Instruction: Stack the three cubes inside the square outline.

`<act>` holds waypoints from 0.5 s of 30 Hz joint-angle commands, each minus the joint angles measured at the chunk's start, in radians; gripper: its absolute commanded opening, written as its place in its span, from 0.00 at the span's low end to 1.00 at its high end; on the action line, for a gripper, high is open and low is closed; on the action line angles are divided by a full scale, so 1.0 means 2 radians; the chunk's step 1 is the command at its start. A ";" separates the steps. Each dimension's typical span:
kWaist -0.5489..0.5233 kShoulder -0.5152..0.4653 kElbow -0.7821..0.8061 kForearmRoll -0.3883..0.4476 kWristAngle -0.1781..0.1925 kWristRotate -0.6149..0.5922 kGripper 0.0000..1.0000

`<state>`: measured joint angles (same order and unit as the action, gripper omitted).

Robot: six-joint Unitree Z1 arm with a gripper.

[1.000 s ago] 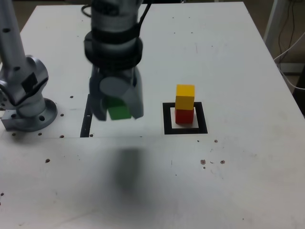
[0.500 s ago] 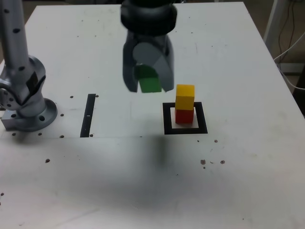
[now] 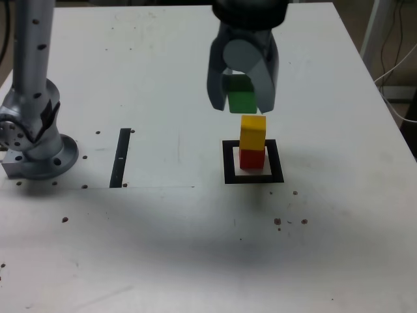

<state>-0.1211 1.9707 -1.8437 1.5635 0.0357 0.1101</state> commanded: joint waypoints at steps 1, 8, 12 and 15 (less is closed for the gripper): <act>0.005 0.011 -0.010 0.006 -0.002 0.010 0.26; 0.016 0.038 -0.022 0.006 -0.007 0.025 0.26; 0.023 0.048 -0.022 0.005 -0.007 0.029 0.26; 0.026 0.052 -0.022 0.004 -0.008 0.031 0.26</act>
<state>-0.0714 2.0699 -1.8852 1.5669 0.0222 0.1701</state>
